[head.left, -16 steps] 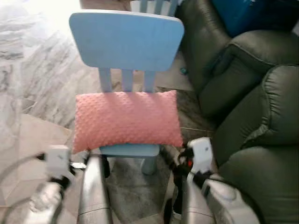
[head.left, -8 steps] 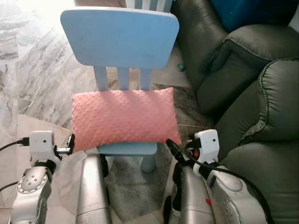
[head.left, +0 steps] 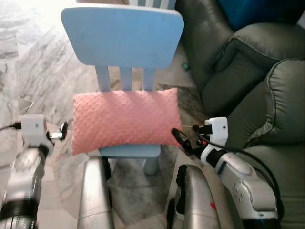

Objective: Move the pillow to the sofa

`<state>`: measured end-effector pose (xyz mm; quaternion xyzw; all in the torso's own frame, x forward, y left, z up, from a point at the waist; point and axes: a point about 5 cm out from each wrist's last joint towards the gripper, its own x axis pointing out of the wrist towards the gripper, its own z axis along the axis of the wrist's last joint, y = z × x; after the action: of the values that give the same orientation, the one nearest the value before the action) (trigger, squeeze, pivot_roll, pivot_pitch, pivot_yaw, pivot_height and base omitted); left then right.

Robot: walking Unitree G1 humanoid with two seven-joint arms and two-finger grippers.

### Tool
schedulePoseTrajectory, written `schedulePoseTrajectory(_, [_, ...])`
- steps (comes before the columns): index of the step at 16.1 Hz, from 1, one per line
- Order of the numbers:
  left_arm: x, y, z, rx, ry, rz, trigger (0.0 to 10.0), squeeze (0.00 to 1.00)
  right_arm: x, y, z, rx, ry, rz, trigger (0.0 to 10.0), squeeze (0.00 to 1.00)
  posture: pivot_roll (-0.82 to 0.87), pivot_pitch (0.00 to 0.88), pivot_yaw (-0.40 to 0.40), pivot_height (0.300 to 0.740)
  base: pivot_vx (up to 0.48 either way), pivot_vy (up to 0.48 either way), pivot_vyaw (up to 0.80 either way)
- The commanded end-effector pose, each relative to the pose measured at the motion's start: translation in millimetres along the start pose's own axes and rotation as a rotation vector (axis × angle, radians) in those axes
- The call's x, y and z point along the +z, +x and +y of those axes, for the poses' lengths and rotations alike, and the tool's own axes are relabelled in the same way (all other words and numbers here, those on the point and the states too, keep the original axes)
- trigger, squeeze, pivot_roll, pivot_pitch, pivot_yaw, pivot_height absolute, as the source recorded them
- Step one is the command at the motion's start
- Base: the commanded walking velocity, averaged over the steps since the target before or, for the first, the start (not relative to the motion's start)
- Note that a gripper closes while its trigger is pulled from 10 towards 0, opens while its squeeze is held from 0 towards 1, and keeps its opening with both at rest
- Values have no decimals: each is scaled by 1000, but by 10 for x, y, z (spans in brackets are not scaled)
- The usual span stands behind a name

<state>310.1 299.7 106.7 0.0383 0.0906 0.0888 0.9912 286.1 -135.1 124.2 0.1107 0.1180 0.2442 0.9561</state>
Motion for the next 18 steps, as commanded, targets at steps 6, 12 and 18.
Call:
schedulePoseTrajectory(6, [-141, 190, 0, -10, -160, 164, 10000, 0, 101, 133, -136, -59, -15, 68, 10000, 0, -88, 335, -89, 540, 0, 0, 0])
schedulePoseTrajectory(12, [-163, 276, -245, -91, -194, 210, 10000, 0, 0, 334, -350, -71, -43, 155, 10000, 0, -93, 357, -96, 540, 0, 0, 0])
schedulePoseTrajectory(18, [-84, 315, -238, -101, -124, 205, 10000, 0, -3, 469, -534, -20, -81, 144, 10000, 0, -94, 375, -100, 540, 0, 0, 0])
